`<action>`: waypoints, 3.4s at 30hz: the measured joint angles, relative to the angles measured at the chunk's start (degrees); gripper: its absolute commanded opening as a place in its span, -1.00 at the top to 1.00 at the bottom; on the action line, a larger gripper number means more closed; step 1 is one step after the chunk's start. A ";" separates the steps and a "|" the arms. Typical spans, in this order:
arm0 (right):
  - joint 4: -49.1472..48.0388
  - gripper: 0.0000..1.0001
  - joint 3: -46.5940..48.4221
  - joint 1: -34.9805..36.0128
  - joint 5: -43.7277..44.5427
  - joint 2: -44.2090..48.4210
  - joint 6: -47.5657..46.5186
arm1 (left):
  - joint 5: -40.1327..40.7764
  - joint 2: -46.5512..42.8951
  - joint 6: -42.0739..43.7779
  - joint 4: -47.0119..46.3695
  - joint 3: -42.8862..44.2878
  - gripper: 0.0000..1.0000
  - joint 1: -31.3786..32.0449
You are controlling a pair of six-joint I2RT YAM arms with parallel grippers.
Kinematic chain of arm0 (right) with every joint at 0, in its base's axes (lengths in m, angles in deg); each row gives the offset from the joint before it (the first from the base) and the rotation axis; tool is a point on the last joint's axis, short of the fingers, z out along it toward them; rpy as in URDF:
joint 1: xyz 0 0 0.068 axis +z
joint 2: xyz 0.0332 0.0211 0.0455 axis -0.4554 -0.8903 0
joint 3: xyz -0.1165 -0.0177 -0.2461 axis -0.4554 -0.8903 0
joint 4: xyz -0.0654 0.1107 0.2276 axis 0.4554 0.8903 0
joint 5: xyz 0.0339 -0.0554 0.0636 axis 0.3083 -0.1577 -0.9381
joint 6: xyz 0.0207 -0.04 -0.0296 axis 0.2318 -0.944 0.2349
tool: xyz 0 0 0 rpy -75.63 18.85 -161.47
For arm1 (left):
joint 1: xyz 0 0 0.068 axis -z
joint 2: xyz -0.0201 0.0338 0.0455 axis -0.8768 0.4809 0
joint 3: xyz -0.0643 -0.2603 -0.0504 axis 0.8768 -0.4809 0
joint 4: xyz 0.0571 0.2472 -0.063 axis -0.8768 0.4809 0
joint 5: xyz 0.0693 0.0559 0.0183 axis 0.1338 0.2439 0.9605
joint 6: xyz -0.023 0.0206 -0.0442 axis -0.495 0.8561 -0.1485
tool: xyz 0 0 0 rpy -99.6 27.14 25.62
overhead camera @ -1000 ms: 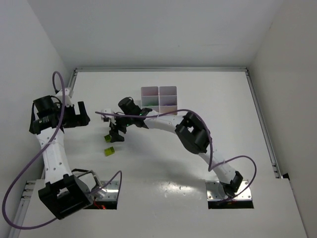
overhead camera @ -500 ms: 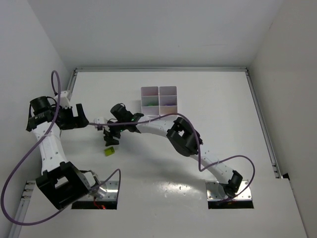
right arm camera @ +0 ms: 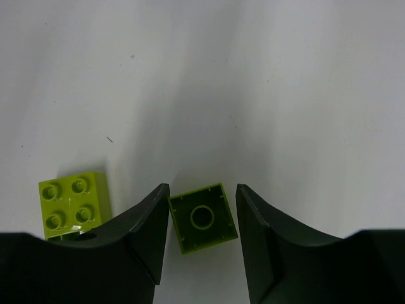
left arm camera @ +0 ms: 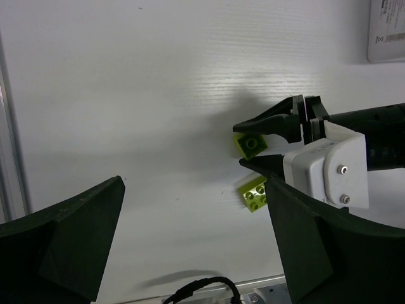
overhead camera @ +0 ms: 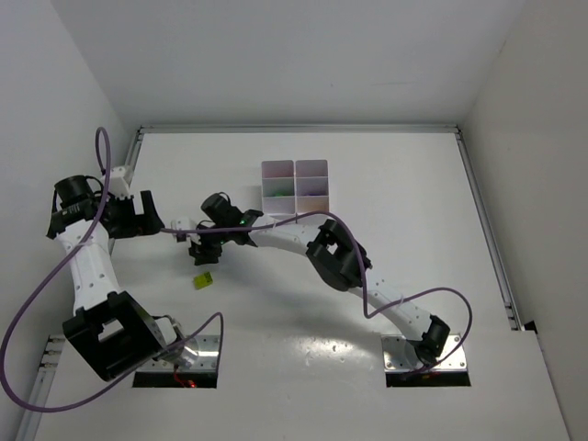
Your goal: Sort the legos into containers by color
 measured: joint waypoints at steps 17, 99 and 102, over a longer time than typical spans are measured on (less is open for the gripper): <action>-1.40 0.95 -20.50 -2.38 2.29 13.31 2.78 | -11.58 1.51 20.17 14.51 2.12 -0.84 0.02; -7.61 0.81 -43.12 -24.48 7.98 36.09 19.91 | 1.46 13.16 12.07 -6.34 -3.30 1.00 30.97; -7.37 0.44 -42.25 -24.48 8.07 35.28 20.06 | 1.29 12.76 11.61 -5.95 -3.21 1.00 30.97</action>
